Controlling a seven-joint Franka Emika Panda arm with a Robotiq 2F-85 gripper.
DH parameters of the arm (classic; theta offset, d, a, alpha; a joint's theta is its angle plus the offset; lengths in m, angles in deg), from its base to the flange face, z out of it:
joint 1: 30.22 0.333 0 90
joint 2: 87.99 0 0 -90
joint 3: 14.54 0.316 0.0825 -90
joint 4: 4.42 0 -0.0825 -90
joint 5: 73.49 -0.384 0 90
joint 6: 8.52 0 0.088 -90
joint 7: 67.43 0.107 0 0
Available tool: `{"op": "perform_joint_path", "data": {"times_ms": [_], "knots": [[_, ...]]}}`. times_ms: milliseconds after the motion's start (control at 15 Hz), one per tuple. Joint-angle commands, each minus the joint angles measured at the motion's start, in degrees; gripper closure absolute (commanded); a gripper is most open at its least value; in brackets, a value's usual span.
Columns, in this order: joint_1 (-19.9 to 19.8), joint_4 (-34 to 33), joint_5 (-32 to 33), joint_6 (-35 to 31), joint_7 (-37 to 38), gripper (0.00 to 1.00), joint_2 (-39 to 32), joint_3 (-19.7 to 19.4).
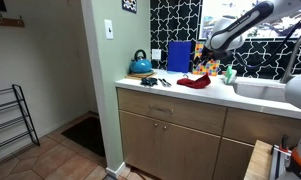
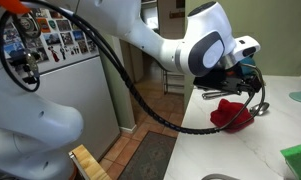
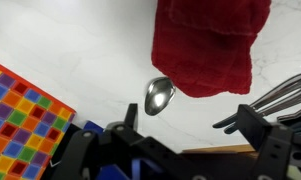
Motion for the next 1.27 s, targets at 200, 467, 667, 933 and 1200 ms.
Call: {"op": "perform_joint_path", "data": {"times_ms": [200,467,667,933,1200], "knots": [[-16.74,-4.76,-1.65,24.77,4.95,0.0,-0.97,19.91],[-23.0,-7.47,0.43,42.67,7.53,0.0,-5.39,29.89],[-20.8,-7.62,5.47,50.66,9.05,0.0,-9.69,31.11],[-18.23,-8.88,5.98,50.44,8.98,0.0,-9.76,28.87],[-18.31,-8.76,6.14,50.45,8.95,0.0,-10.01,28.96]]}}
